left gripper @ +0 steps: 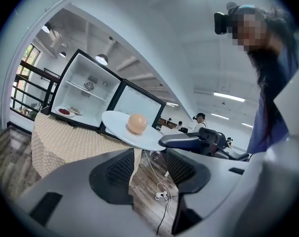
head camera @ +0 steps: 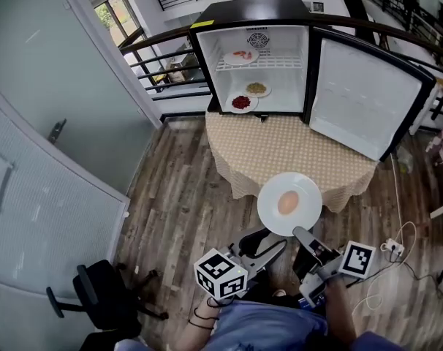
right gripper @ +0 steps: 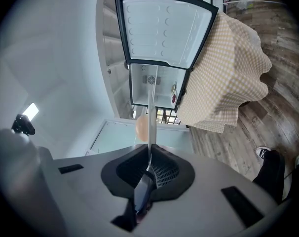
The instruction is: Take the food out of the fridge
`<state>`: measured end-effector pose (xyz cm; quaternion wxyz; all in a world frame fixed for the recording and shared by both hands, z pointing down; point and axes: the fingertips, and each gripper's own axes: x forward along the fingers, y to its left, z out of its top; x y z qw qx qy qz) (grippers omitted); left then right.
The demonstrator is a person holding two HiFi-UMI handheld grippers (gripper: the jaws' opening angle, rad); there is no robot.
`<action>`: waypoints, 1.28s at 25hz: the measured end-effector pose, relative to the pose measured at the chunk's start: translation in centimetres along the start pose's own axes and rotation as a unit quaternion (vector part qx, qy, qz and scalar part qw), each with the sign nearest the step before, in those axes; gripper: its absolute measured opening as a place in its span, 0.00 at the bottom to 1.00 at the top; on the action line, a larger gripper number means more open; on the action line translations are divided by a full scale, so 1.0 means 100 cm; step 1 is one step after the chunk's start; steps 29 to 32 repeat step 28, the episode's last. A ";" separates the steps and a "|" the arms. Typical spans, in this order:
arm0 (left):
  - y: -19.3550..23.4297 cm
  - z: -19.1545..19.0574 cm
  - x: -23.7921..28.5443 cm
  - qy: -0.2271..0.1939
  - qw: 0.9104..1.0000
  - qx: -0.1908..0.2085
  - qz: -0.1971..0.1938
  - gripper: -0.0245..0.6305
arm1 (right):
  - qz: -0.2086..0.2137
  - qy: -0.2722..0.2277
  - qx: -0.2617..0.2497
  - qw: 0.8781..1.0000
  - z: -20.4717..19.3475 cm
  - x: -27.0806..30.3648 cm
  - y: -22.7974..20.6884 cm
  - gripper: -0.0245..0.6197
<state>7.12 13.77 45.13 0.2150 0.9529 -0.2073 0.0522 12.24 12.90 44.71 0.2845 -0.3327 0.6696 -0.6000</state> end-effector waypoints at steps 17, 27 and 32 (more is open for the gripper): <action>-0.037 -0.014 -0.025 -0.013 1.000 0.014 0.000 0.34 | 0.014 0.009 -0.014 1.000 -0.040 -0.026 0.012 0.08; -0.052 -0.015 -0.030 -0.013 0.999 0.036 0.004 0.34 | 0.017 0.014 -0.031 0.999 -0.048 -0.040 0.018 0.08; -0.053 -0.013 -0.030 -0.013 0.999 0.039 0.003 0.34 | 0.016 0.014 -0.034 0.999 -0.047 -0.041 0.019 0.08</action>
